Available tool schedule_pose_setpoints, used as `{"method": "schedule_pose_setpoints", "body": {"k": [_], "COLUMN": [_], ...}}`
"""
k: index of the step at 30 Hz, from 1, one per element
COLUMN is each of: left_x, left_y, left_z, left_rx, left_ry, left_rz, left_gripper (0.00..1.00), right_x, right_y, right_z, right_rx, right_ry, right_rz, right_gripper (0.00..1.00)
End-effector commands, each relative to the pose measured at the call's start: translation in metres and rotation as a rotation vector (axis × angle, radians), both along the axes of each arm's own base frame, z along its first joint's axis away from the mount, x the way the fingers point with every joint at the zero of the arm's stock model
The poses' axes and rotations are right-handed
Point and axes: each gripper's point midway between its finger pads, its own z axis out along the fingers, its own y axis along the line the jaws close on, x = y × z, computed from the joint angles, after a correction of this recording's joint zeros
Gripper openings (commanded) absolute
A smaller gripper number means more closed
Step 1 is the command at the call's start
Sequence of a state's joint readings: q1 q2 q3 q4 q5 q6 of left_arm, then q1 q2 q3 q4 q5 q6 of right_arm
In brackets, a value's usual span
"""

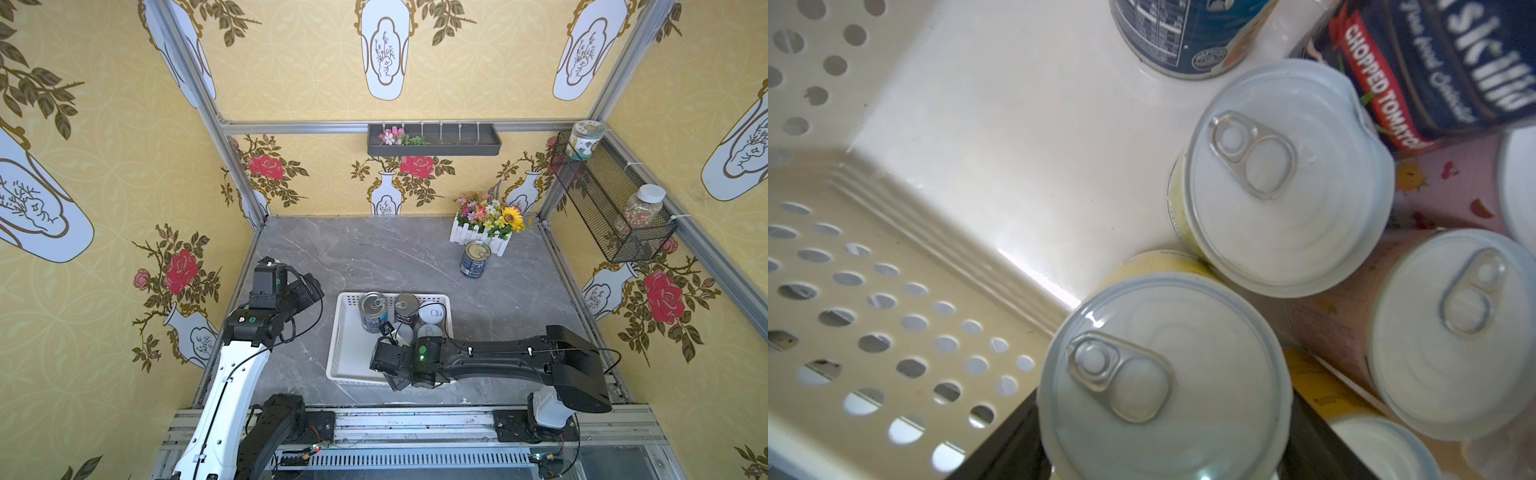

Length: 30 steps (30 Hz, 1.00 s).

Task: Put the canned food in the basket
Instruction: Place the canned food in the basket.

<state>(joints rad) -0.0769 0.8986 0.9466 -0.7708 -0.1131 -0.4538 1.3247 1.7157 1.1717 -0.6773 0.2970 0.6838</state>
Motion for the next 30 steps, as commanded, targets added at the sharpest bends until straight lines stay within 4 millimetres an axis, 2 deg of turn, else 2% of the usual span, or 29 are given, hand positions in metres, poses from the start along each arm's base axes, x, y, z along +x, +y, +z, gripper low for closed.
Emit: {"method": "schedule_pose_setpoints", "body": {"k": [1, 6, 14, 24, 27, 30], "left_x": [0.002, 0.001, 0.001, 0.001, 0.001, 0.001], "left_y": [0.000, 0.000, 0.000, 0.000, 0.000, 0.000], "left_z": [0.000, 0.000, 0.000, 0.000, 0.001, 0.001], "left_rx": [0.001, 0.002, 0.000, 0.001, 0.001, 0.001], "left_ry": [-0.007, -0.008, -0.008, -0.008, -0.010, -0.011], "left_rz": [0.003, 0.002, 0.002, 0.002, 0.001, 0.001], "left_gripper": [1.00, 1.00, 1.00, 1.00, 1.00, 1.00], "right_x": [-0.007, -0.005, -0.002, 0.000, 0.001, 0.002], "right_y": [-0.007, -0.010, -0.020, -0.024, -0.023, -0.021], "right_z": [-0.012, -0.019, -0.018, 0.003, 0.017, 0.040], "right_rx": [-0.047, -0.072, -0.107, -0.104, -0.092, -0.053], "right_ry": [0.036, 0.034, 0.013, -0.025, -0.051, -0.076], "right_rz": [0.017, 0.008, -0.011, -0.019, -0.017, -0.014], "right_gripper": [0.71, 0.72, 0.83, 0.97, 0.97, 0.98]}}
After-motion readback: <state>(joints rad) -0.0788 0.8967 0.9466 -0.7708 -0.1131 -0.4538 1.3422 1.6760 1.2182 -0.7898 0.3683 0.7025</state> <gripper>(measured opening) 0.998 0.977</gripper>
